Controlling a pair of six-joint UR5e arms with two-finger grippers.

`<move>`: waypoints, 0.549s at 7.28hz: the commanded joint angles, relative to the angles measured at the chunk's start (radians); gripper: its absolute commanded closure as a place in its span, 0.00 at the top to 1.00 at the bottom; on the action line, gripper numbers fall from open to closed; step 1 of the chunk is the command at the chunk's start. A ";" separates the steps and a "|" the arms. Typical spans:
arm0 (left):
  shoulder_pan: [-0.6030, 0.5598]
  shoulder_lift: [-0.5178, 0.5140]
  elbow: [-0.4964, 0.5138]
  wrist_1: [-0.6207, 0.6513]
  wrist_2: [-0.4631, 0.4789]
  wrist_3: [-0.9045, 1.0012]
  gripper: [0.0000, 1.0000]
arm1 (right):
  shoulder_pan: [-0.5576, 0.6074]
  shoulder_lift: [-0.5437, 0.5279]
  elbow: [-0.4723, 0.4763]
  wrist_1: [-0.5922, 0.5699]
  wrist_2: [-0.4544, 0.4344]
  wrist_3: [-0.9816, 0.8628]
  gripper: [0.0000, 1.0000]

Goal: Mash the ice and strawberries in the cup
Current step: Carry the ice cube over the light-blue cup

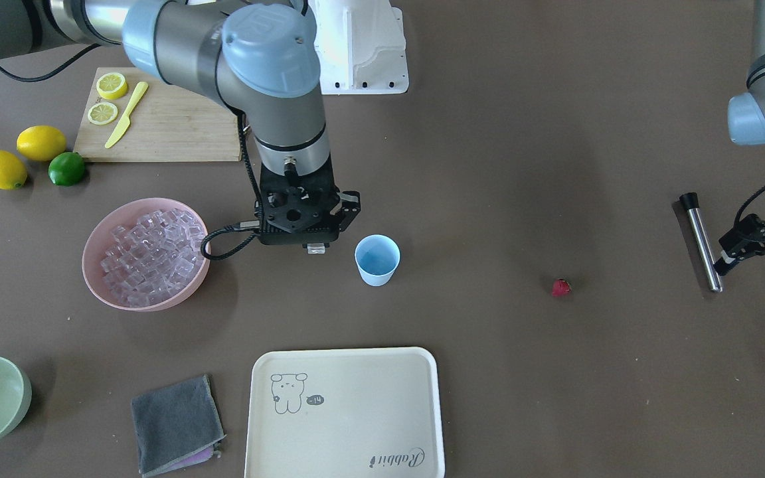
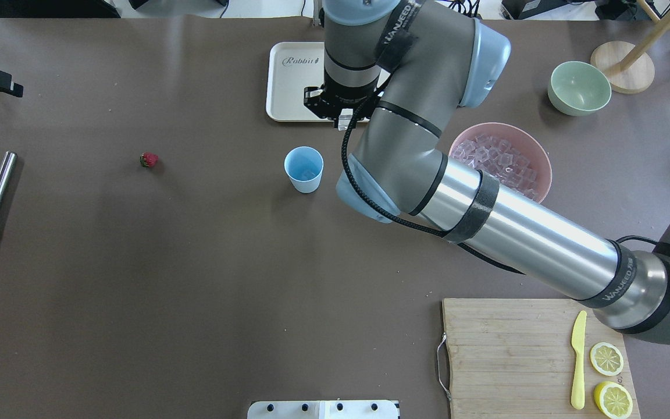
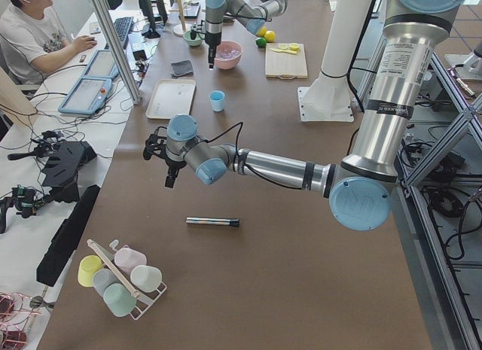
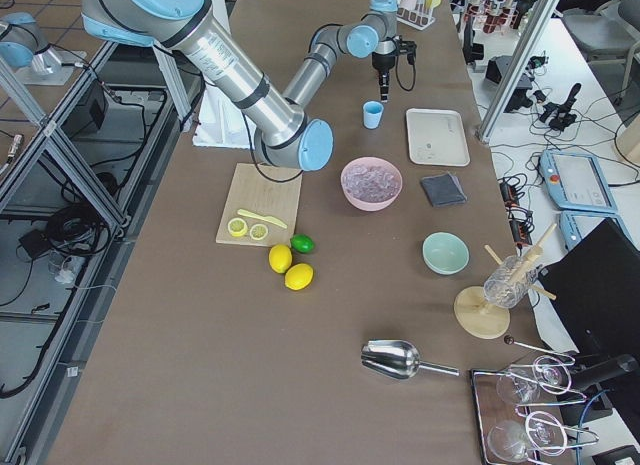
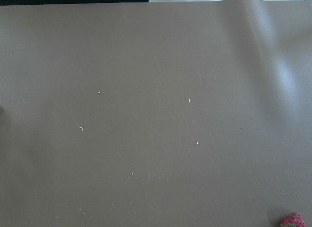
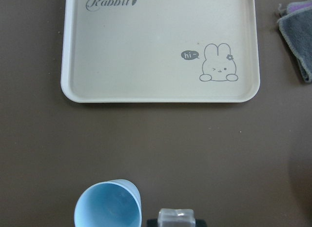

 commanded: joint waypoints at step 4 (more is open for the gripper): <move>0.002 0.010 -0.007 -0.001 -0.001 0.000 0.97 | -0.120 0.037 -0.142 0.141 -0.169 0.123 0.00</move>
